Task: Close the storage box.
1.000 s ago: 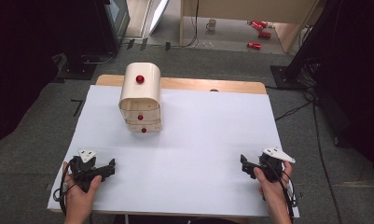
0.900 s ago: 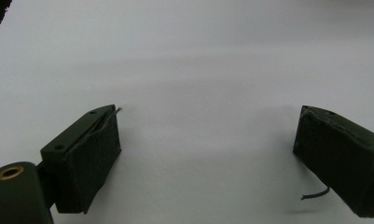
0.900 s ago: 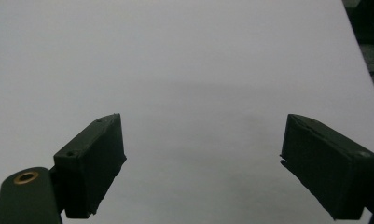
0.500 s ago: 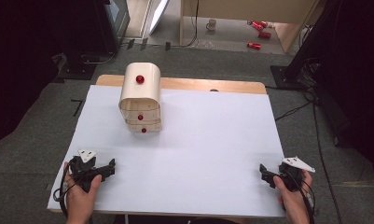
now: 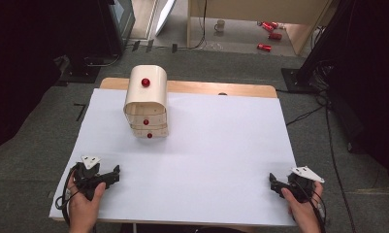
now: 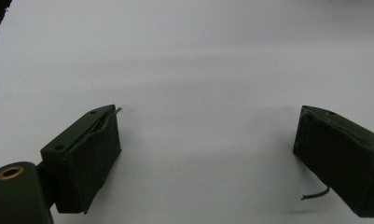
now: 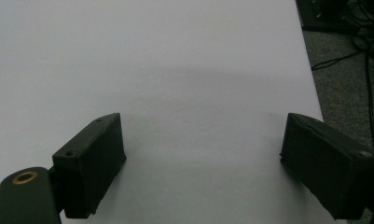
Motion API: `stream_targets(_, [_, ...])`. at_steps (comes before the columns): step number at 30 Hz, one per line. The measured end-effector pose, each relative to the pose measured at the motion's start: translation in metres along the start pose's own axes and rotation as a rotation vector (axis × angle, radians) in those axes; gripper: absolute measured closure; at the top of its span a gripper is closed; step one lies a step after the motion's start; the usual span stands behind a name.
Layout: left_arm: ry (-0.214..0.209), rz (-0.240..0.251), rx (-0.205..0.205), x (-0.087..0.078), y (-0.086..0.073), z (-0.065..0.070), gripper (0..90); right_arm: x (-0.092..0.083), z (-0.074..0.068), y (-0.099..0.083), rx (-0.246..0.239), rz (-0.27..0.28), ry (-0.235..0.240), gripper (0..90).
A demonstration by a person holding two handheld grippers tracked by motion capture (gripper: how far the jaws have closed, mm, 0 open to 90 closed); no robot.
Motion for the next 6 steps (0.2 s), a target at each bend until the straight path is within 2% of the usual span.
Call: stream_targets(6, [0.000, 0.000, 0.000, 0.0000, 0.0000, 0.0000, 7.1, -0.0002, -0.0001, -0.0001, 0.001, 0.002, -0.001, 12.9])
Point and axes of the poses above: each handheld gripper's, and its own axes: x roughly forward along the jaws, y roughly out of its top, z roughly to its right, the point moved 10 cm from there along x, roughly forward along the jaws, and after that the axes turned 6 degrees about x, right-handed, at the moved point
